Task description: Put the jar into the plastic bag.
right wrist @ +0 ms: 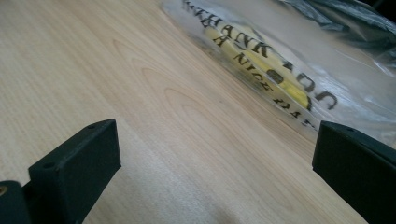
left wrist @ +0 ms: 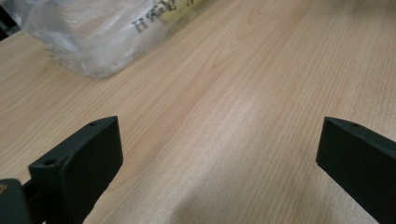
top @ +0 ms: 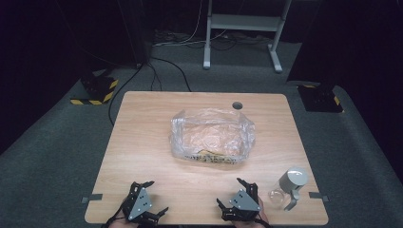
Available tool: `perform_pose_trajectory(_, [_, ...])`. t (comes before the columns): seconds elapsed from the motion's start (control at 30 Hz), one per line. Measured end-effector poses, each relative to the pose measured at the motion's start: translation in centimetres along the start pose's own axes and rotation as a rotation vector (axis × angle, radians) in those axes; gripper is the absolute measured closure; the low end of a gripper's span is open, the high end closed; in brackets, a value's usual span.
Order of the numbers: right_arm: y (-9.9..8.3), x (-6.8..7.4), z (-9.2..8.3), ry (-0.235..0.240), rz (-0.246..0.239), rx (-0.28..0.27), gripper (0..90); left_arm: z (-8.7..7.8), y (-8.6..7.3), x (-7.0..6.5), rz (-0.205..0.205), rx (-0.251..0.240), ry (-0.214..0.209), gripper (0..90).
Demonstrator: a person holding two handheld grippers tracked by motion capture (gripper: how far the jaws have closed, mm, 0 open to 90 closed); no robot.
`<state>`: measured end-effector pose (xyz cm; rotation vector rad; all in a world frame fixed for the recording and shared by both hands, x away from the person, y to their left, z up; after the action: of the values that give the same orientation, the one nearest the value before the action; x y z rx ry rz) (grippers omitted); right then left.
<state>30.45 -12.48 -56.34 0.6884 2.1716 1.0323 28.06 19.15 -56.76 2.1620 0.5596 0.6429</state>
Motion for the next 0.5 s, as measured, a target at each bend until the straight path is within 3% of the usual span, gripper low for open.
perform_pose_trajectory(0.13, [0.01, 0.33, -0.03, 0.024, -0.029, -0.001, 0.6, 0.2, 0.04, 0.05, 0.012, 0.011, 0.01, 0.9])
perform_pose_trajectory(0.3, [0.0, 0.11, -0.13, 0.031, -0.01, -0.015, 0.6, 0.22, 0.05, 0.09, 0.023, 0.006, 0.0, 0.9])
perform_pose_trajectory(0.5, [-0.01, -0.08, -0.22, 0.038, 0.009, -0.026, 0.6, -0.11, 0.0, 0.33, -0.003, -0.031, -0.016, 0.9])
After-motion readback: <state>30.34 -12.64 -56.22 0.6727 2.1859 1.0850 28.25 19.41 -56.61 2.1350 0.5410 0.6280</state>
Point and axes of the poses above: each handheld gripper's, and its own axes: z roughly forward along the jaws, y roughly out of its top, x roughly to its left, the point moved 4 cm from there along z, roughly forward along the jaws, and after that the axes turned 3 degrees about x, right-handed, at the moved point
